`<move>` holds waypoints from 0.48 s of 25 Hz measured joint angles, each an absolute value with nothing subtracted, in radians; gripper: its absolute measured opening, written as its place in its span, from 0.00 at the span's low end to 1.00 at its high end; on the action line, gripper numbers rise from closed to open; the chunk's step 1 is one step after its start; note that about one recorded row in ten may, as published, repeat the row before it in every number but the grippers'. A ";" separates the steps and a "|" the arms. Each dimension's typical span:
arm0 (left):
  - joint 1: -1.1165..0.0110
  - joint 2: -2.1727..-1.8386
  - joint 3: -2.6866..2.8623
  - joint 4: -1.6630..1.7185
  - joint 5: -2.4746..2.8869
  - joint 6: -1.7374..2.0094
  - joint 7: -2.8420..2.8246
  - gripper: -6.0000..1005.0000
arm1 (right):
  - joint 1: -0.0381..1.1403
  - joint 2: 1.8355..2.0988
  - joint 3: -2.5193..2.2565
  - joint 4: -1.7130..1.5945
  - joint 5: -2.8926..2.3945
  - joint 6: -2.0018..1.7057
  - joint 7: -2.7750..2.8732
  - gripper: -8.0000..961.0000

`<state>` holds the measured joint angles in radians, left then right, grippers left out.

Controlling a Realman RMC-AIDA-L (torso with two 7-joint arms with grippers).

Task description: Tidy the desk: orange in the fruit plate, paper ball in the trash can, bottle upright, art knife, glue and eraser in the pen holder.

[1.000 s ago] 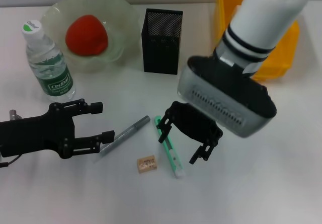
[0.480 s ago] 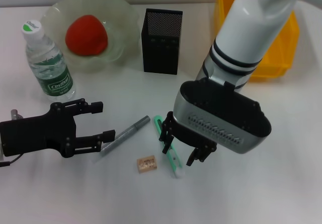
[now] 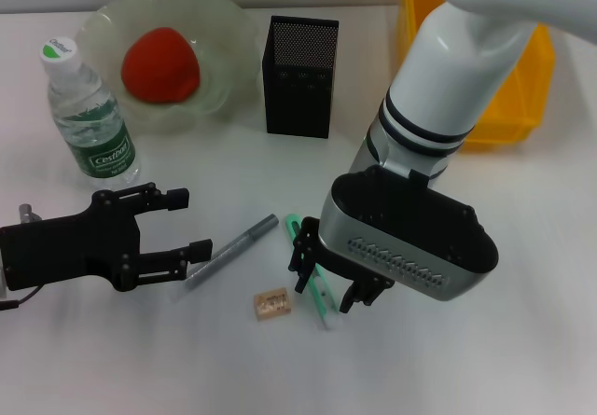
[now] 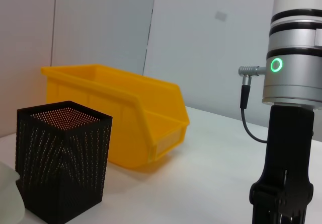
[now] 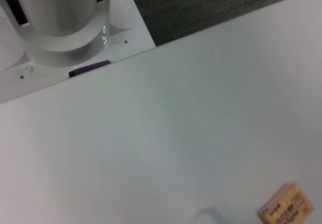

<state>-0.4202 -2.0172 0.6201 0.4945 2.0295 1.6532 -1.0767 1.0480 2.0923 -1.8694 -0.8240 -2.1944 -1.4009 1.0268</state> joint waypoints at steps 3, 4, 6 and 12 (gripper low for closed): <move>-0.420 -2.017 0.618 0.494 2.028 1.653 -1.077 0.78 | 1.050 2.092 -1.877 -0.819 -2.194 -1.399 1.019 0.55; -0.419 -2.017 0.618 0.494 2.027 1.653 -1.077 0.78 | 1.051 2.092 -1.881 -0.816 -2.193 -1.399 1.016 0.55; -0.415 -2.017 0.618 0.494 2.024 1.653 -1.077 0.78 | 1.052 2.092 -1.888 -0.809 -2.185 -1.395 1.006 0.55; -0.406 -2.017 0.614 0.497 2.020 1.654 -1.077 0.78 | 1.053 2.092 -1.897 -0.802 -2.180 -1.385 1.000 0.45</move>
